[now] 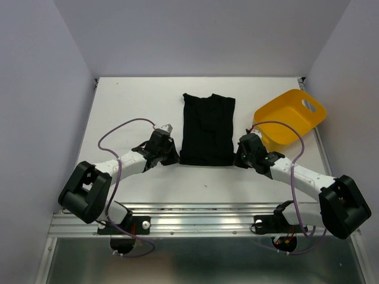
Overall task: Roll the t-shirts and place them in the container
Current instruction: Roll the T-shirt to the center of the board.
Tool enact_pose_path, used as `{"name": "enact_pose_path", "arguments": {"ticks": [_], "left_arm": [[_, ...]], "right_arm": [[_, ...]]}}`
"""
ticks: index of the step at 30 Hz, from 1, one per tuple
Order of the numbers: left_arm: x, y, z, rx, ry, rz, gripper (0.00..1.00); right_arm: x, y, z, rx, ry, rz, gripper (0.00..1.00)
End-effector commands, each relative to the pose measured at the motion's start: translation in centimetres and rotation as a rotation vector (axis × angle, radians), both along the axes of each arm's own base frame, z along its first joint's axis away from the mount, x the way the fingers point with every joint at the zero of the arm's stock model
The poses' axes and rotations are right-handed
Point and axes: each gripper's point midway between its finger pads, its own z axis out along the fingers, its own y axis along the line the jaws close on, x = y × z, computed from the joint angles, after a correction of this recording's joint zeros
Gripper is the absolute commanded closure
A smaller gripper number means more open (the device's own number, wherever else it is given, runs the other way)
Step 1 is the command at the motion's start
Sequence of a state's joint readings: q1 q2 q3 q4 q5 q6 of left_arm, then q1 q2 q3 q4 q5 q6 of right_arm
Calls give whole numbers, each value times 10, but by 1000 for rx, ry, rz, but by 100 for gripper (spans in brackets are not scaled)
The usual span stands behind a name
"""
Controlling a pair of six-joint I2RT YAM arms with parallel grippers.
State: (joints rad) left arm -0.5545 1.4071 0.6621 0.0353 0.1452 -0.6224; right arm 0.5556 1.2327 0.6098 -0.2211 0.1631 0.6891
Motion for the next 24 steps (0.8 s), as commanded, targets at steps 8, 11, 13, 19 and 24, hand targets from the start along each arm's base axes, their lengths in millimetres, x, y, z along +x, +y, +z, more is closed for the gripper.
{"name": "enact_pose_path", "arguments": {"ticks": [8, 11, 13, 19, 24], "left_arm": [[-4, 3, -15, -23, 20, 26, 100], [-3, -1, -8, -35, 5, -6, 100], [1, -5, 2, -51, -15, -20, 100], [8, -11, 31, -76, -78, -43, 66], [12, -16, 38, -91, -91, -61, 44]], "right_arm": [[-3, -2, -16, 14, -6, 8, 85], [-1, 4, -6, 32, -29, 47, 72], [2, 9, 1, 47, -44, 63, 67], [10, 15, 26, 77, -99, 80, 62], [15, 15, 28, 67, -107, 69, 62]]}}
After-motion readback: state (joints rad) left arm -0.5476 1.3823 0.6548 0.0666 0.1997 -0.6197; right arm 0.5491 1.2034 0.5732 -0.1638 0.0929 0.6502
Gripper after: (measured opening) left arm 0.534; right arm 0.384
